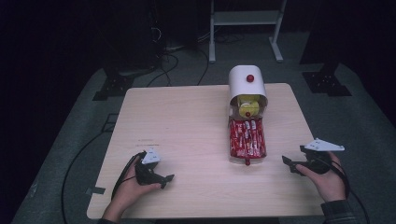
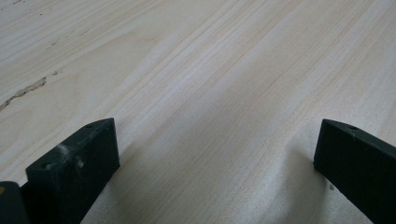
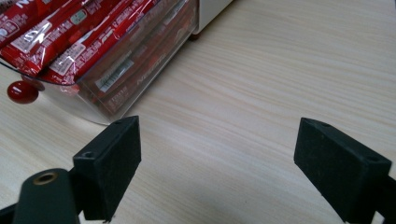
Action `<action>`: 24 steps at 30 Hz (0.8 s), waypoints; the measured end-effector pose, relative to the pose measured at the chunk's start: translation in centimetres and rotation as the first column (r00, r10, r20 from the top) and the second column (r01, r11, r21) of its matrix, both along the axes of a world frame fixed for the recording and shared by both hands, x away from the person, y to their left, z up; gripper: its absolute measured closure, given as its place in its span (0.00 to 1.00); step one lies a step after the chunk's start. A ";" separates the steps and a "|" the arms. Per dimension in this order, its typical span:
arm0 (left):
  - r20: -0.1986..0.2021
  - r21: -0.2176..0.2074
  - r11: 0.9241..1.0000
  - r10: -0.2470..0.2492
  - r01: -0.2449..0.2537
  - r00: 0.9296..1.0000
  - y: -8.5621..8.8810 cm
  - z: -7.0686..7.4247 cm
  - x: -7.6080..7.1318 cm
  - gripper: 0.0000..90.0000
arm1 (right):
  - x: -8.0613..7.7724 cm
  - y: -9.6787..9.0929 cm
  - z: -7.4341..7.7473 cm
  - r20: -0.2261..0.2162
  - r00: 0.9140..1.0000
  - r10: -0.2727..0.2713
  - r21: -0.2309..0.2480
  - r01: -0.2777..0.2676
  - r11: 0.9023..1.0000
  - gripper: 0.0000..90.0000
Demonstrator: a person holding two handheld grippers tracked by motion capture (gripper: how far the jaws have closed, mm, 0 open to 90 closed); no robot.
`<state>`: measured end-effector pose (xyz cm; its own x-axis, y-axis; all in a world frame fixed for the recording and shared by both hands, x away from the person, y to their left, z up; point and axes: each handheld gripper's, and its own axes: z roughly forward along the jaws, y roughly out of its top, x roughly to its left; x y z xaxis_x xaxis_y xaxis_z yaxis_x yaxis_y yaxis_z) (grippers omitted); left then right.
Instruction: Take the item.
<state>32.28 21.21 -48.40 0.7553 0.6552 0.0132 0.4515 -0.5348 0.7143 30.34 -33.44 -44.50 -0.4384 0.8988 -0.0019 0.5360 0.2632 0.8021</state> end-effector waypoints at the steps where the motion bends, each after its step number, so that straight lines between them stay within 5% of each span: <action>1: 0.000 0.000 1.000 0.000 0.000 1.000 0.0 0.0 0.0 0.00 | 0.0 0.0 0.0 0.000 1.000 0.000 0.000 0.000 1.000 0.16; 24: -0.002 0.004 1.000 -0.002 0.002 1.000 0.0 0.0 0.0 0.00 | 0.7 0.3 1.8 0.028 1.000 0.014 0.011 -0.014 1.000 0.16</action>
